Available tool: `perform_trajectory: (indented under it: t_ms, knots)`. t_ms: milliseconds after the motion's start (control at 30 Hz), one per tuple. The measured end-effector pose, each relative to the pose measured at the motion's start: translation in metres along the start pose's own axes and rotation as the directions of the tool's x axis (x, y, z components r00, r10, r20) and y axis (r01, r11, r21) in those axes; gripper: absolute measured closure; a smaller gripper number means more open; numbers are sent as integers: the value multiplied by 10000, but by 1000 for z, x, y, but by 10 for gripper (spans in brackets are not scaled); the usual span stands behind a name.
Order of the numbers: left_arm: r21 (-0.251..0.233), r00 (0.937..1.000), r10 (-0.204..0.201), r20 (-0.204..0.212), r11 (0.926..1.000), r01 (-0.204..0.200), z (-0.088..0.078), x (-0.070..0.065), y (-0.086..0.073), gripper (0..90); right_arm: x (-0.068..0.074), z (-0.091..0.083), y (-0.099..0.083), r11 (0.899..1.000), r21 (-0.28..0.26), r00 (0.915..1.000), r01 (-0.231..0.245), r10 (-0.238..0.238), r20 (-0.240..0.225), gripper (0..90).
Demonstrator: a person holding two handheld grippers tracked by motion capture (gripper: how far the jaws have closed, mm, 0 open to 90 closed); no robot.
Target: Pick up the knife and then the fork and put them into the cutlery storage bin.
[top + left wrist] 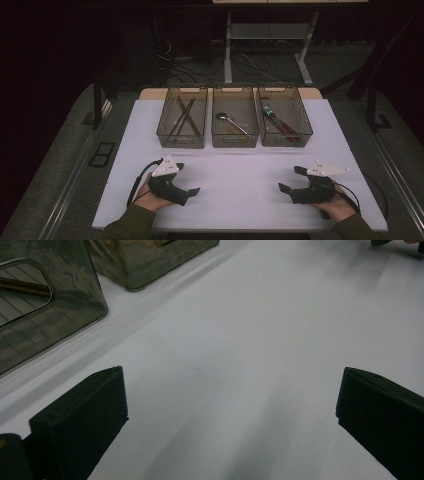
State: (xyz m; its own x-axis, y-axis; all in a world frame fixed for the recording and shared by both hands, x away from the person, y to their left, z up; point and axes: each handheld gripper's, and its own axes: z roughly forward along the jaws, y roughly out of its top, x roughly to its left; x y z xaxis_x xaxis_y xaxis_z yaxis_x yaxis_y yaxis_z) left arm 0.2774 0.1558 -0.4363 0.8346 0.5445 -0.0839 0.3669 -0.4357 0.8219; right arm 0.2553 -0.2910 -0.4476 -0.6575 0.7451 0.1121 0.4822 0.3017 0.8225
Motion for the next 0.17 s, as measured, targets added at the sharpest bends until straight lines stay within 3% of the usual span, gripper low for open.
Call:
perform_trajectory:
  t_ms: [167]
  knots:
    - [23,10000,15,-27,10000,-15,0,0,0,0,1,1,0,10000,38,10000,40,-40,-24,120]
